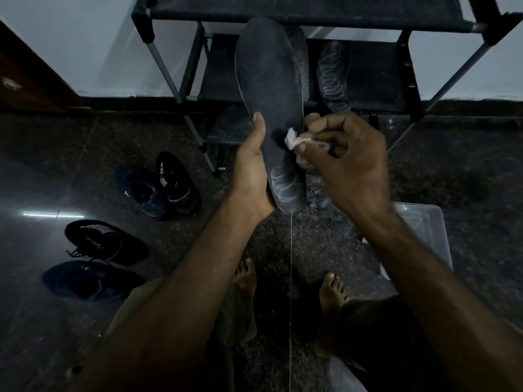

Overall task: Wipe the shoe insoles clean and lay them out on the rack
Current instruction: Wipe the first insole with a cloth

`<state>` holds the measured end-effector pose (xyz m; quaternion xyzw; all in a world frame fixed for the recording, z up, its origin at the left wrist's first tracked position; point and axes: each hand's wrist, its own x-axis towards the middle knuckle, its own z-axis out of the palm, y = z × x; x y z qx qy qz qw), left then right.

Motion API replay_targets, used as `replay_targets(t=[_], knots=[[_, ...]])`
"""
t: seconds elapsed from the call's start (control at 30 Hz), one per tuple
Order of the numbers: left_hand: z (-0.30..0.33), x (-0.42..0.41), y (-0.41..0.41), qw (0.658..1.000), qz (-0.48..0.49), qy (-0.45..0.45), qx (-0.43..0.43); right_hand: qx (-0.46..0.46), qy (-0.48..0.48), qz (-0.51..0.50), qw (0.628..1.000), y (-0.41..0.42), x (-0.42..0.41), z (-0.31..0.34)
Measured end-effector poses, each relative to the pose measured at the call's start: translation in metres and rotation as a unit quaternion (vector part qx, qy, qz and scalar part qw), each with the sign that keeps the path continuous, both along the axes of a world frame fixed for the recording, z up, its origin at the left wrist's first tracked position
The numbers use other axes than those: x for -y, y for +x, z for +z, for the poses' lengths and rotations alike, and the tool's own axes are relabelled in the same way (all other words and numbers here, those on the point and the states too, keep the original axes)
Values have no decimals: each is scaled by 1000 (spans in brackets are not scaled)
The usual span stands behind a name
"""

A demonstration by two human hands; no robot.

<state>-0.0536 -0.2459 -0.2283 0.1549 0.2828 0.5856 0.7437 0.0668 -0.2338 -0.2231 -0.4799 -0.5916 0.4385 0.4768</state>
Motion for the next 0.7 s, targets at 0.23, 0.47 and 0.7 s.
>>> replay_targets(t=[0.23,0.47,0.7], knots=[[5,-1,-9,999,-17,-18,47,245,159,29,956,1,6,2],[4,-2,-13,998,-40,-31,30,241,167,85,952,-12,17,4],[2,-3,-17,996,-38,-32,69,295,191,51,935,-8,13,4]])
